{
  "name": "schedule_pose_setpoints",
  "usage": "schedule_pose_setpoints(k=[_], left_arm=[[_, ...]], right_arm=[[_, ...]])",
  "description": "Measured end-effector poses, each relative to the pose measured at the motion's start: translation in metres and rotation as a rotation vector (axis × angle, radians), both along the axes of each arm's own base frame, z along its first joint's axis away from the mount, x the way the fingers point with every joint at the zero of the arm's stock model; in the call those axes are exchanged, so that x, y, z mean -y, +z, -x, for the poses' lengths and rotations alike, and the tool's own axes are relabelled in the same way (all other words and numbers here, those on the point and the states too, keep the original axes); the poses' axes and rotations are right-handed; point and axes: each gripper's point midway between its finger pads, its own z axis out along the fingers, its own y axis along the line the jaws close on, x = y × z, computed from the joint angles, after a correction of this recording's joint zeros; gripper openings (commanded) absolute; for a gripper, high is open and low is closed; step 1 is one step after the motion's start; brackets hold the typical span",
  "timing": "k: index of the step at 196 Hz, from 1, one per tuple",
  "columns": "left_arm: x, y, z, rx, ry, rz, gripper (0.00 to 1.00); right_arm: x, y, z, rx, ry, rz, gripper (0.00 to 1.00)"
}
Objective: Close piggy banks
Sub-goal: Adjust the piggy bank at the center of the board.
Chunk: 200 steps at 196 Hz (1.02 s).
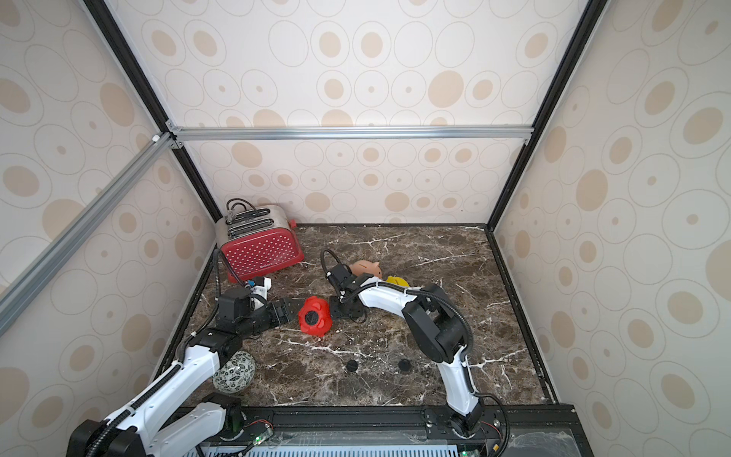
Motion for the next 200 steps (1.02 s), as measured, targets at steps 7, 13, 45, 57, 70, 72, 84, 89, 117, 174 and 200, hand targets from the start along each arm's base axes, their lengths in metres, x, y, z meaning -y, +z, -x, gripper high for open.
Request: schedule_pose_setpoints(k=[7,13,45,57,70,72,84,89,117,174,200], left_arm=[[0.0,0.0,0.0,0.0,0.0,0.0,0.84],[0.0,0.0,0.0,0.0,0.0,0.0,0.84],[0.0,-0.005,-0.001,-0.014,0.0,-0.005,0.83],[0.001,-0.01,-0.002,-0.027,-0.002,-0.008,0.83],[0.002,-0.017,-0.005,-0.046,-0.004,-0.01,0.83],[0.002,-0.017,-0.005,-0.048,-0.004,-0.011,0.83],[0.002,-0.022,-0.006,-0.062,-0.006,-0.012,0.83],[0.003,-0.023,-0.007,-0.061,-0.007,-0.011,0.83],[0.005,-0.025,-0.009,-0.066,-0.018,-0.004,0.83],[0.007,-0.022,-0.01,-0.057,-0.027,0.005,0.83],[0.008,-0.017,-0.012,-0.045,-0.029,0.009,0.83]], right_arm=[[-0.002,0.002,-0.001,0.001,-0.001,-0.01,0.43],[-0.004,0.004,-0.002,0.003,-0.002,-0.018,0.43],[-0.007,0.01,-0.006,0.017,-0.007,-0.026,0.43],[-0.007,0.01,-0.006,0.018,-0.008,-0.025,0.43],[-0.006,0.009,-0.006,0.017,-0.01,-0.019,0.43],[-0.005,0.009,-0.006,0.017,-0.01,-0.017,0.43],[-0.004,0.009,-0.007,0.019,-0.012,-0.012,0.43],[-0.004,0.008,-0.007,0.02,-0.013,-0.009,0.43],[0.0,0.007,-0.007,0.021,-0.013,0.008,0.44],[0.008,0.008,-0.012,0.038,-0.016,0.04,0.45],[0.012,0.007,-0.015,0.04,-0.022,0.05,0.45]])
